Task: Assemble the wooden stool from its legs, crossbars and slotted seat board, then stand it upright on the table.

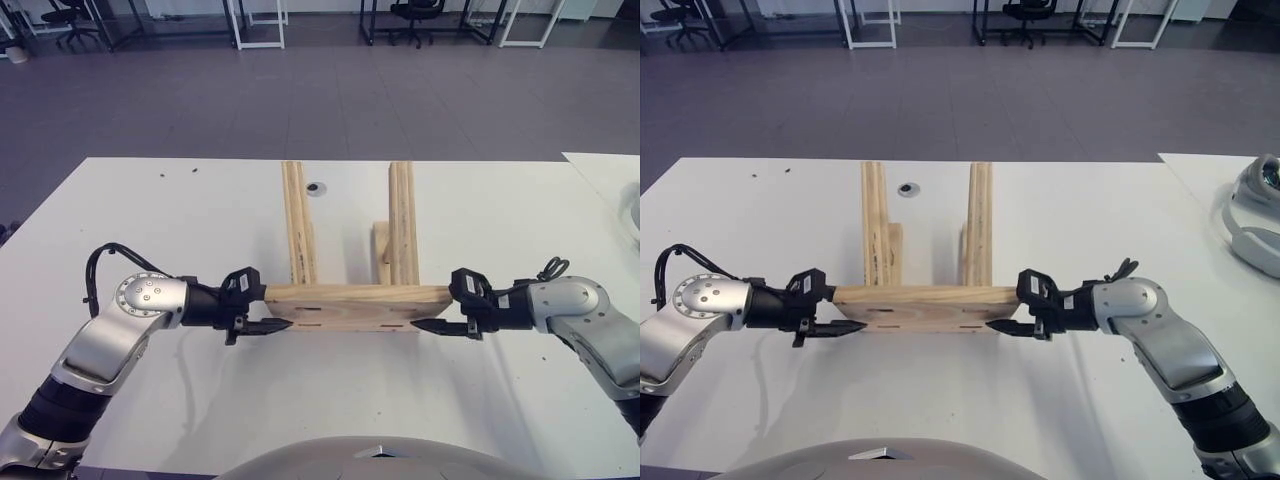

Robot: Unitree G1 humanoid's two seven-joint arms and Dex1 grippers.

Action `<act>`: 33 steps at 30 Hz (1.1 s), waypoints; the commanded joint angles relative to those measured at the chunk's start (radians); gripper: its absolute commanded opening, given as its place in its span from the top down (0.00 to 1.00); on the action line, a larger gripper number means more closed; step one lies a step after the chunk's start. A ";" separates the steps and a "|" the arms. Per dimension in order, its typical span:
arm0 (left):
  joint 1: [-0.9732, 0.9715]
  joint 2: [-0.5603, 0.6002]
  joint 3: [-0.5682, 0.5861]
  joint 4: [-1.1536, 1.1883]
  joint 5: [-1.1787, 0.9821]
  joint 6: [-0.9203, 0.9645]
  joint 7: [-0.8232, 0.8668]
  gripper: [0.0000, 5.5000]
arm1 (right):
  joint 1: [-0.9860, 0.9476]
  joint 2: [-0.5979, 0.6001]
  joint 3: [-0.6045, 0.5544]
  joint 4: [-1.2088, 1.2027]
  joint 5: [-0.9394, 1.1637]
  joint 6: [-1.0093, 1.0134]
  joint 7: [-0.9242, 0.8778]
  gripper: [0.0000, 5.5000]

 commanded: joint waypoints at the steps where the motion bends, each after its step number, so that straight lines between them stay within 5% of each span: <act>1: -0.036 0.019 -0.004 -0.001 0.005 -0.043 -0.054 0.67 | -0.037 -0.005 0.001 -0.010 0.005 -0.014 0.033 0.70; 5: -0.241 0.058 0.118 -0.024 -0.279 0.154 -0.188 0.72 | -0.225 -0.038 -0.089 -0.031 0.196 0.101 0.153 0.72; 8: -0.593 0.155 0.202 0.052 -0.628 0.551 -0.303 0.73 | -0.713 -0.091 -0.170 0.158 0.603 0.575 0.314 0.72; 13: -1.035 0.151 0.223 0.379 -1.062 1.158 -0.247 0.73 | -1.165 -0.148 0.008 0.476 0.861 1.146 0.511 0.73; 18: -1.033 0.258 -0.037 0.568 -1.469 1.227 -0.100 0.76 | -1.186 -0.299 0.355 0.530 1.267 1.160 0.510 0.76; 22: -0.935 0.279 -0.195 0.619 -1.629 1.224 -0.018 0.76 | -1.145 -0.260 0.528 0.600 1.410 1.160 0.402 0.76; 27: -0.744 0.252 -0.191 0.614 -1.635 1.157 0.133 0.76 | -0.894 -0.234 0.495 0.622 1.521 1.118 0.099 0.76; 30: -0.648 0.245 -0.149 0.594 -1.635 1.103 0.245 0.76 | -0.764 -0.285 0.458 0.656 1.583 1.057 -0.052 0.61; 33: -0.571 0.224 -0.077 0.589 -1.635 1.052 0.366 0.63 | -0.680 -0.285 0.351 0.680 1.587 1.036 -0.154 0.49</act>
